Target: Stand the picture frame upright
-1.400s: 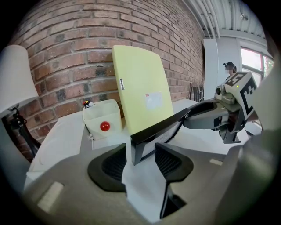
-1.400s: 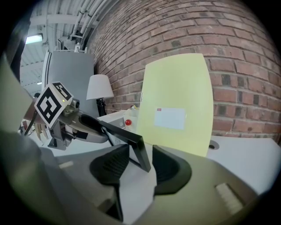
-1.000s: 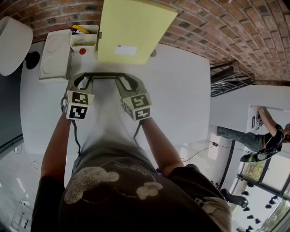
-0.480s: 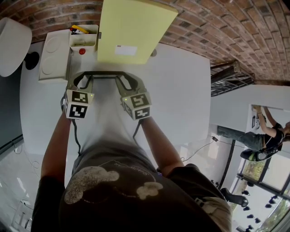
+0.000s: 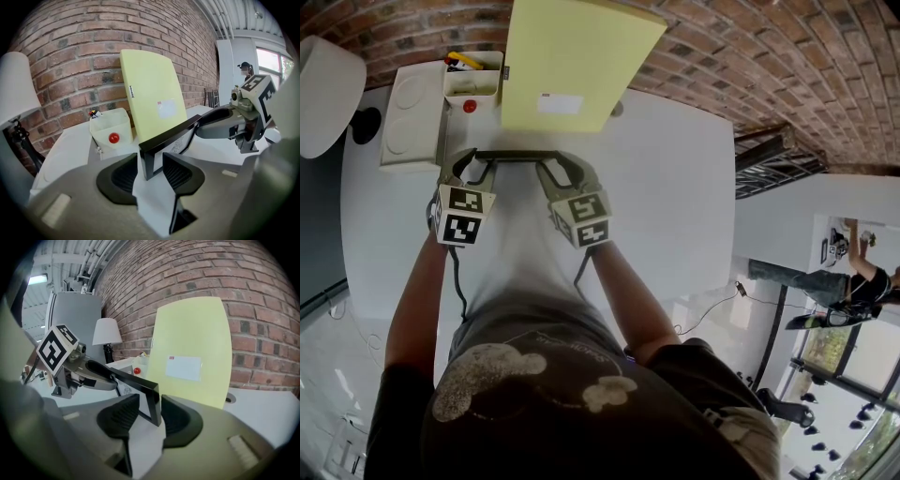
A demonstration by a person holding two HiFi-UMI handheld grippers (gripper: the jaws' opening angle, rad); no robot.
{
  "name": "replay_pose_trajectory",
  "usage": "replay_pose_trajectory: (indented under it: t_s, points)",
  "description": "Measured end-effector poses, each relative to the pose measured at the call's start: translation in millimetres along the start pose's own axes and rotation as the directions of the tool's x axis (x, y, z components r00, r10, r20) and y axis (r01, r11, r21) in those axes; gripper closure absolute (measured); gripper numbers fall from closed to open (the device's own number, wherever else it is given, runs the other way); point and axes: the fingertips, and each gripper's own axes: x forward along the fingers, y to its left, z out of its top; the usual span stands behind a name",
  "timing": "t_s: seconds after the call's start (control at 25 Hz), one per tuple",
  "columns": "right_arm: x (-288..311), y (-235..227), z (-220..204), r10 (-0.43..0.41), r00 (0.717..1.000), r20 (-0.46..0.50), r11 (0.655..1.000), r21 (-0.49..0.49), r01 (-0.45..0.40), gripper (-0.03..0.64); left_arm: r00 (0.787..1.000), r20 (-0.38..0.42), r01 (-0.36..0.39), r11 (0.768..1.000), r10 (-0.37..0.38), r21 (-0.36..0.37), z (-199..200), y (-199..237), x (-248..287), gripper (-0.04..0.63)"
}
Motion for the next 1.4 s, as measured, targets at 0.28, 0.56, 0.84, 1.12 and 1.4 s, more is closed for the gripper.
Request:
replay_pose_trajectory:
  t_s: [0.28,0.56,0.84,1.12,1.4]
  points:
    - [-1.3,-1.9,-1.5,-0.005,1.000,-0.004,1.000,-0.001,0.005,0.462,1.000,-0.009,0.001,1.000,-0.001,-0.010,-2.7,0.1,-1.0,0.411]
    - [0.3,-4.7,-0.2,-0.010,1.000,-0.004,1.000,0.002,0.010,0.462,1.000,-0.002,-0.016,1.000,0.016,-0.008,-0.7,5.4,-0.3,0.411]
    - [3.7,-4.0,-1.2,-0.008,1.000,-0.010,1.000,0.001,0.008,0.462,1.000,-0.009,-0.012,1.000,0.012,-0.011,-3.2,6.2,2.2,0.411]
    - [3.1,-4.5,-7.1,-0.011,1.000,-0.028,1.000,0.015,0.012,0.451,1.000,-0.028,0.010,1.000,-0.011,-0.029,-8.1,2.6,4.3,0.387]
    - [-9.6,-2.4,-6.5,-0.045,0.999,-0.022,0.999,0.011,0.046,0.449,0.999,-0.020,0.026,0.998,-0.027,-0.051,-12.6,-0.9,-4.1,0.370]
